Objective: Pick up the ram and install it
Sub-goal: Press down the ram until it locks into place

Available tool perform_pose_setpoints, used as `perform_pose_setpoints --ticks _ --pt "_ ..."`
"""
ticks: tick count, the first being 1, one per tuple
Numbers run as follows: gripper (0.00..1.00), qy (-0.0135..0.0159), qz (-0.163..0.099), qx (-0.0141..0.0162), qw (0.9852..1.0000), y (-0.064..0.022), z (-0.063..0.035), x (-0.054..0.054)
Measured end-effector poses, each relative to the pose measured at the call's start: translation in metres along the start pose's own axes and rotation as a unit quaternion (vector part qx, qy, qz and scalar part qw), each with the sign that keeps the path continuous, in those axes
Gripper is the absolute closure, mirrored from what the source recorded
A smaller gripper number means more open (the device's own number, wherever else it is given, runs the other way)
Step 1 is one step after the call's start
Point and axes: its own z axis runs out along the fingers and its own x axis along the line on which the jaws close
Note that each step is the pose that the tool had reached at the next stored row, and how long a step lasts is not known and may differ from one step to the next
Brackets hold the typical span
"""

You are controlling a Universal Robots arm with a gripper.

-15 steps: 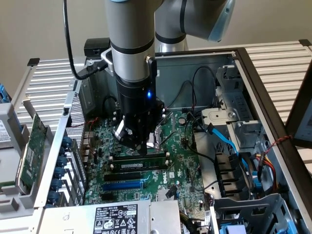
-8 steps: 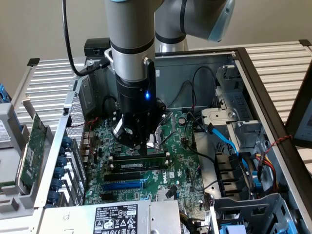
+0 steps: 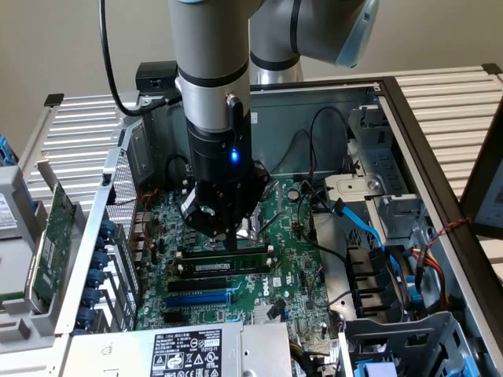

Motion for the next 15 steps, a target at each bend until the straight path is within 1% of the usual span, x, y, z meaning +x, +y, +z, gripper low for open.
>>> perform_pose_setpoints --ticks 3,7,11,15 --pt "0.89 -0.0003 0.024 0.0005 0.9997 0.0000 0.0000 0.0000" --pt "0.89 -0.0006 0.054 0.0012 0.9985 0.0000 0.0000 0.0000" --pt "0.89 -0.0009 0.084 0.0019 0.9964 0.0000 0.0000 0.0000" --pt "0.89 -0.0012 0.115 0.0025 0.9933 0.0000 0.0000 0.0000"
